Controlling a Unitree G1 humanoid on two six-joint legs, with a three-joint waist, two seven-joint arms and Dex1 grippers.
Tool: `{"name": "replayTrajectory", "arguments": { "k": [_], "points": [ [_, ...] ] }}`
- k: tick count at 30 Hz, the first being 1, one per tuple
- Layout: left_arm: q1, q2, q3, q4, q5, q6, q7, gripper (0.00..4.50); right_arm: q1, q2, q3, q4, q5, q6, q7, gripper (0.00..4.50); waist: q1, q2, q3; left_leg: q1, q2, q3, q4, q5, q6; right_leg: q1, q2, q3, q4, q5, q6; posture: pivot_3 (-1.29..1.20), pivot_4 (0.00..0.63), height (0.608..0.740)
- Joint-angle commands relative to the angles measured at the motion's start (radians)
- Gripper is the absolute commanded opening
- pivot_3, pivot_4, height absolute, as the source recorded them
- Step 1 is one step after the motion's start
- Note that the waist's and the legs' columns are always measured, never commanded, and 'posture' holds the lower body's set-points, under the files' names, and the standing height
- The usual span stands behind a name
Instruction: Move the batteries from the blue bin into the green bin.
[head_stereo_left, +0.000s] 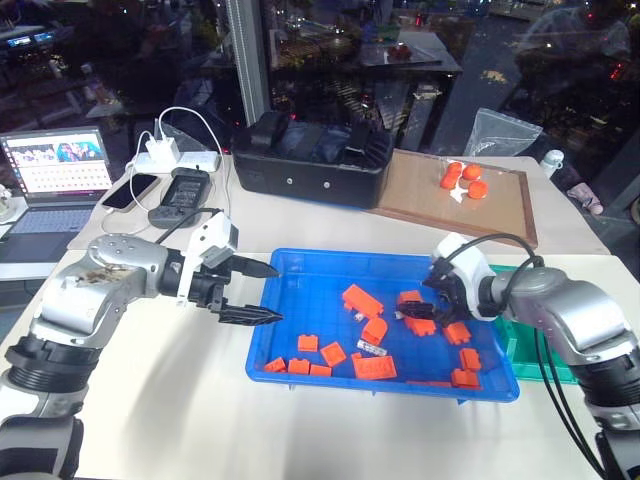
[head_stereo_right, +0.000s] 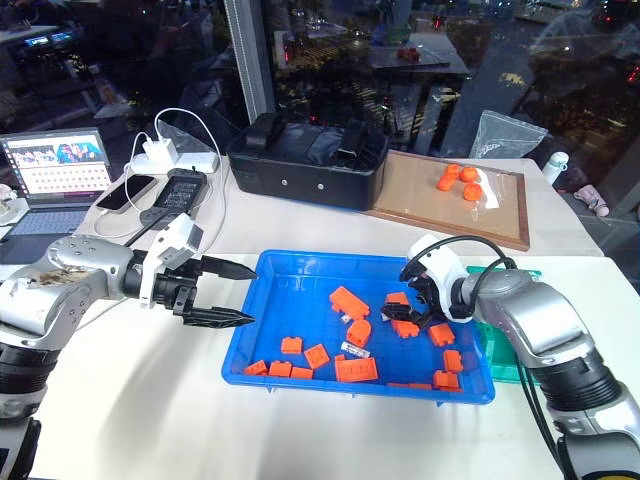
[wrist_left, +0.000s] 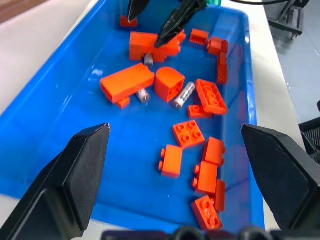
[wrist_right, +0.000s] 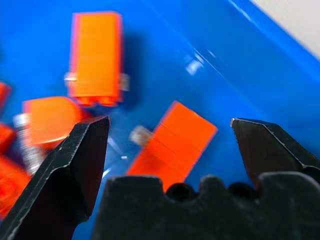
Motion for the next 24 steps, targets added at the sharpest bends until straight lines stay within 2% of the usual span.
{"name": "replayTrajectory", "arguments": {
  "k": [1, 7, 17, 24],
  "points": [
    [0.008, 0.02, 0.045, -0.044, -0.018, 0.0, 0.008, 4.5, -0.001, -0.011, -0.01, 0.0, -0.059, 0.007, -0.051, 4.48, 0.001, 0.0, 0.0, 0.0, 0.0, 0.0, 0.0, 0.0, 0.0, 0.0, 0.0, 0.0, 0.0, 0.0, 0.0, 0.0, 0.15, 0.738],
    [0.013, 0.02, 0.042, -0.043, -0.014, -0.006, 0.006, 4.5, 0.018, 0.019, -0.042, -0.032, -0.056, 0.05, -0.071, 4.48, -0.001, 0.0, 0.0, 0.0, 0.0, 0.0, 0.0, 0.0, 0.0, 0.0, 0.0, 0.0, 0.0, 0.0, 0.0, 0.0, 0.15, 0.738],
    [-0.019, -0.001, 0.012, -0.008, 0.006, -0.024, -0.01, 4.5, 0.013, 0.008, -0.081, -0.064, -0.055, 0.063, -0.075, 1.46, 0.0, 0.0, 0.0, 0.0, 0.0, 0.0, 0.0, 0.0, 0.0, 0.0, 0.001, 0.0, 0.001, 0.0, 0.0, 0.0, 0.15, 0.738],
    [-0.018, -0.001, 0.016, 0.001, 0.009, -0.023, -0.011, 4.5, -0.008, -0.058, -0.115, -0.14, -0.001, 0.079, 0.007, 1.47, -0.001, 0.0, 0.0, 0.0, 0.001, 0.0, 0.0, 0.0, 0.0, 0.0, 0.001, 0.0, 0.0, 0.0, 0.0, 0.0, 0.15, 0.738]
  ]
}}
